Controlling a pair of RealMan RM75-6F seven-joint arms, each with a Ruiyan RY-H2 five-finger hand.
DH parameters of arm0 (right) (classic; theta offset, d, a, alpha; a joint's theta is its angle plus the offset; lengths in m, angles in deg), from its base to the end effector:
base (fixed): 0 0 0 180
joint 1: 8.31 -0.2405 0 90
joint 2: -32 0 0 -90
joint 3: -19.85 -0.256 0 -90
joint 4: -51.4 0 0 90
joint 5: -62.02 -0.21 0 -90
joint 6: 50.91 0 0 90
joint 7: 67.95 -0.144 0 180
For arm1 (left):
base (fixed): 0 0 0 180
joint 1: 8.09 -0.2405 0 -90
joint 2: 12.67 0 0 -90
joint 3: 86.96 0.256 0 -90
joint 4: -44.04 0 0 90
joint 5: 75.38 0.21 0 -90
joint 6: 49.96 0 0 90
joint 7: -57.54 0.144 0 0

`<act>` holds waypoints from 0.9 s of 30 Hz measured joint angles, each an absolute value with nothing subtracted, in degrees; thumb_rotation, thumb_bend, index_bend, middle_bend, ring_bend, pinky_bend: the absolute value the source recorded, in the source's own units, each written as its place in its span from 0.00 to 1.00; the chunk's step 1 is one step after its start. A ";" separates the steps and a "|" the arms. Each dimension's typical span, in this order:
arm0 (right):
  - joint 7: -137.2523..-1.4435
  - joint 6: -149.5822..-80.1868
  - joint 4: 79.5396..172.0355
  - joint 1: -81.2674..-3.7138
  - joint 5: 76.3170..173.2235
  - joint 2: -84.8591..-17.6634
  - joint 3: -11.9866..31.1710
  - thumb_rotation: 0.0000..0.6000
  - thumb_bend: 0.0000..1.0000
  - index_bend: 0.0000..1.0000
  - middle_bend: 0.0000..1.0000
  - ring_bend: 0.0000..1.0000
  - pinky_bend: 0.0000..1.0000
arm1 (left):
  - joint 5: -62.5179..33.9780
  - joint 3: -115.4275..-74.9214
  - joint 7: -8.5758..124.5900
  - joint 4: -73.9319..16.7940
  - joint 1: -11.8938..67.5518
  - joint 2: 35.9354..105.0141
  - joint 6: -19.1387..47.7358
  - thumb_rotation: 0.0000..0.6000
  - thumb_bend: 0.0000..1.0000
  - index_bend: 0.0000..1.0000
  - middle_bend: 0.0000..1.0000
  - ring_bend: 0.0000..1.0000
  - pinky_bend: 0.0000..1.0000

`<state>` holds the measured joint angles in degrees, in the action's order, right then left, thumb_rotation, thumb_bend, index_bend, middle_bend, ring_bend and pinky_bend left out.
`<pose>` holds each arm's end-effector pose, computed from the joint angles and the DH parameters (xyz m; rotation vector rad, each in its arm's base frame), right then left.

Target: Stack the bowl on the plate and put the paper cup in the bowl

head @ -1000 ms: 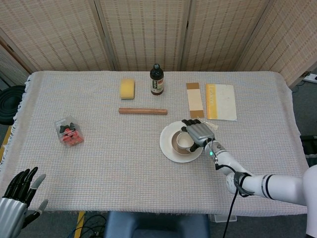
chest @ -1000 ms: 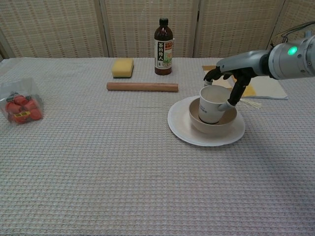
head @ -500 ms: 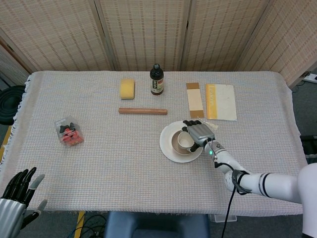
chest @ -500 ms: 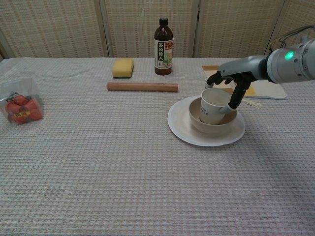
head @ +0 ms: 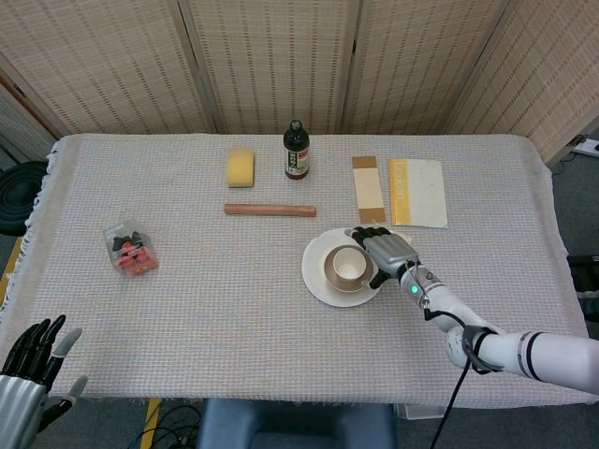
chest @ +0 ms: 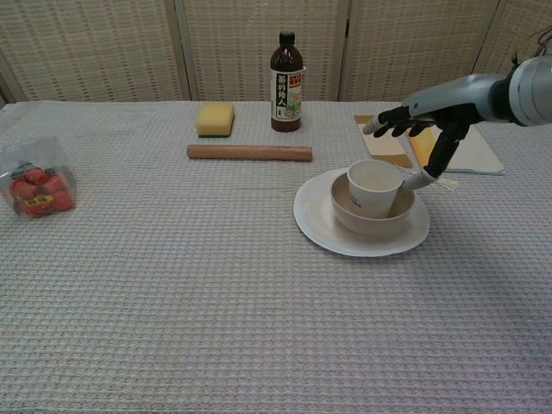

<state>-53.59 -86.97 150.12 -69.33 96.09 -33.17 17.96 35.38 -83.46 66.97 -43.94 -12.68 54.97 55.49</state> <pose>-0.1376 -0.3692 0.0555 1.9337 -1.2898 0.5897 -0.2744 0.0973 0.1542 -1.5243 -0.5556 -1.0748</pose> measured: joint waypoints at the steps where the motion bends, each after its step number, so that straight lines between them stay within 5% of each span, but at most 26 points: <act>1: -54.33 -87.16 151.42 -68.60 97.43 -31.82 17.70 1.00 0.25 0.00 0.00 0.00 0.00 | 35.33 -83.53 67.22 -43.93 -12.68 55.04 55.46 1.00 0.31 0.14 0.01 0.01 0.15; 10: -64.14 -94.77 160.61 -55.64 120.25 -22.47 16.83 1.00 0.24 0.00 0.00 0.00 0.00 | 34.55 -84.33 69.03 -43.90 -12.79 55.82 55.26 1.00 0.31 0.14 0.01 0.01 0.15; 17: -71.66 -113.16 159.75 -40.54 145.95 -21.07 21.09 1.00 0.24 0.00 0.00 0.00 0.00 | 32.64 -85.05 69.10 -44.03 -12.20 55.90 53.75 1.00 0.31 0.14 0.01 0.01 0.15; 27: -67.49 -137.85 147.18 -21.25 157.00 -28.97 24.82 1.00 0.24 0.00 0.00 0.00 0.00 | 31.74 -85.01 68.02 -43.92 -10.59 55.96 50.91 1.00 0.31 0.14 0.01 0.01 0.15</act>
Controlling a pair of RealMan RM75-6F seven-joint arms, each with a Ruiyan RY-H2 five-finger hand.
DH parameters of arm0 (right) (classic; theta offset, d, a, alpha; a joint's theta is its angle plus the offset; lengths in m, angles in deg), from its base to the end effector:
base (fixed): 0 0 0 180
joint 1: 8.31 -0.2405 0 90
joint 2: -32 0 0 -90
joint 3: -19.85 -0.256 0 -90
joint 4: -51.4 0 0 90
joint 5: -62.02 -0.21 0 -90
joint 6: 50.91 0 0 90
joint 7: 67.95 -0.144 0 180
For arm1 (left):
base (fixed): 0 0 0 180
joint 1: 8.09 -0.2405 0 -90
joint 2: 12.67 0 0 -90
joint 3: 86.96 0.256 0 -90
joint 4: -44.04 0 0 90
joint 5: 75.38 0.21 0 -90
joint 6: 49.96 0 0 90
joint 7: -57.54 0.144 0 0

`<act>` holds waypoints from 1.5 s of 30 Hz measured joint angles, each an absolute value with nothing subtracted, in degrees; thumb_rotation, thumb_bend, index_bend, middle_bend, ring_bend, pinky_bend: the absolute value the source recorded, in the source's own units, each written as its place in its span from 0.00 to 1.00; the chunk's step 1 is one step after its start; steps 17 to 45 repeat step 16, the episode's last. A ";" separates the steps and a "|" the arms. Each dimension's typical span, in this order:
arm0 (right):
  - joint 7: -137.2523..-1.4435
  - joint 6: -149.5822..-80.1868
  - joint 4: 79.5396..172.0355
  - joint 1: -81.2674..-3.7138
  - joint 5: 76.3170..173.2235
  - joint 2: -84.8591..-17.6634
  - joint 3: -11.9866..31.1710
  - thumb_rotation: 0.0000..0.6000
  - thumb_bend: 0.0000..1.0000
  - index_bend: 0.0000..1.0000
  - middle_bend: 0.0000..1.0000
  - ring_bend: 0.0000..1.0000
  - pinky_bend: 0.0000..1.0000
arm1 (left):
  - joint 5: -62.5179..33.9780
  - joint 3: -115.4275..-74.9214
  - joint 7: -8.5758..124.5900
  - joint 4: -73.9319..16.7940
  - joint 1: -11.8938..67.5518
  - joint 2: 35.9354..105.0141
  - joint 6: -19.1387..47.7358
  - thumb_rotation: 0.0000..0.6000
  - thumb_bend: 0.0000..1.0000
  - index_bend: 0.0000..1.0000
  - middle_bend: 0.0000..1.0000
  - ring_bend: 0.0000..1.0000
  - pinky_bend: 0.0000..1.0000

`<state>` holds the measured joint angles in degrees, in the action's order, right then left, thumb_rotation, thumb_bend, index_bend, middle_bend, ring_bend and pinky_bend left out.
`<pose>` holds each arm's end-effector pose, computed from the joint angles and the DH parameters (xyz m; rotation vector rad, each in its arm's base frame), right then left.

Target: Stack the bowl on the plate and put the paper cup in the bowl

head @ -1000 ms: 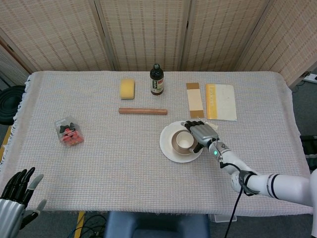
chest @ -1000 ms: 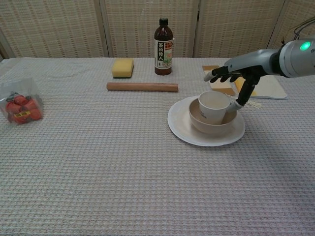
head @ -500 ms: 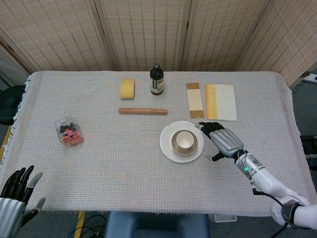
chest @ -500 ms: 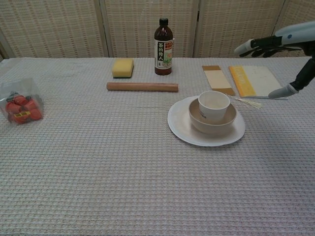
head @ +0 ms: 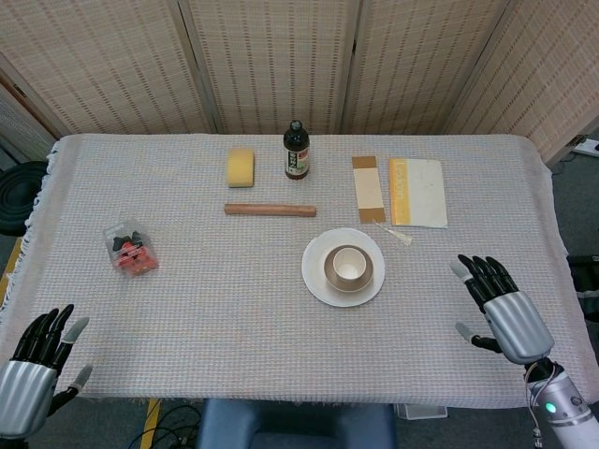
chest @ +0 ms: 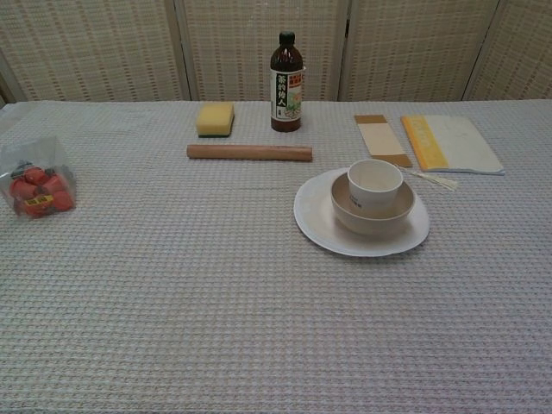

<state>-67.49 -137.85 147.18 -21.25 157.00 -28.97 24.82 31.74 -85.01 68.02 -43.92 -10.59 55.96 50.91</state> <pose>-0.2684 -0.1890 0.1496 1.6537 -0.8163 1.0143 -0.2798 0.1167 0.1453 -1.5314 -0.5739 -1.0179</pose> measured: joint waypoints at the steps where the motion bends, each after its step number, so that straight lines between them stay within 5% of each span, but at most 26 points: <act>1: -66.95 -138.63 146.67 -20.35 157.31 -29.32 25.02 1.00 0.24 0.00 0.00 0.00 0.00 | 31.72 -85.01 68.01 -43.91 -10.58 55.97 50.93 1.00 0.31 0.14 0.01 0.01 0.15; 45: -68.84 -139.34 147.35 -16.86 159.63 -27.78 26.19 1.00 0.24 0.00 0.00 0.00 0.00 | 31.52 -84.60 69.50 -43.76 -10.48 56.55 50.34 1.00 0.31 0.14 0.01 0.01 0.15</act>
